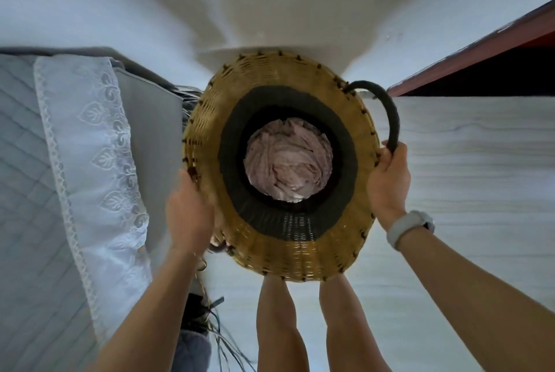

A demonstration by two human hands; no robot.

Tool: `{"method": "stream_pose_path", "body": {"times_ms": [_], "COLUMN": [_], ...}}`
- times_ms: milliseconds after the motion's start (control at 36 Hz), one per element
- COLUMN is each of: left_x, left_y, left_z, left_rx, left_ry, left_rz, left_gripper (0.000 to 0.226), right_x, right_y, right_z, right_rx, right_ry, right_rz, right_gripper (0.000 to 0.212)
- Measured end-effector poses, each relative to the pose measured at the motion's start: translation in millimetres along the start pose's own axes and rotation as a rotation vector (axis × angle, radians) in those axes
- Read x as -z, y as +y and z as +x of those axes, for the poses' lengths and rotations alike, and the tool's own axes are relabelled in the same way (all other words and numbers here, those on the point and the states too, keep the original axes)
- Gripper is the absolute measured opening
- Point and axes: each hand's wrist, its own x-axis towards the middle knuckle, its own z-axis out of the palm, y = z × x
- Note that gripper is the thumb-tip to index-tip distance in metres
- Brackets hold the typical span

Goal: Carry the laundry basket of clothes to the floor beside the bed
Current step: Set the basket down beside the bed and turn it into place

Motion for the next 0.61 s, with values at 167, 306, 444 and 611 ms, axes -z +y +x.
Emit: {"method": "stream_pose_path", "body": {"times_ms": [167, 306, 444, 611], "left_x": [-20, -16, -21, -18], "left_y": [-28, -9, -6, -5], "left_z": [-27, 19, 83, 113], "left_rx": [0.086, 0.088, -0.04, 0.015], "left_ry": [-0.15, -0.03, -0.027, -0.045], "left_rz": [0.087, 0.014, 0.003, 0.151], "left_gripper": [0.051, 0.06, 0.057, 0.03], "right_x": [3, 6, 3, -1], "right_y": [-31, -4, 57, 73], "right_z": [41, 30, -16, -24], "right_rx": [0.257, 0.077, -0.289, -0.434], "right_ry": [-0.181, -0.106, -0.083, -0.05], "right_rz": [-0.166, -0.146, -0.196, -0.224], "right_gripper": [0.045, 0.052, 0.043, 0.037]}}
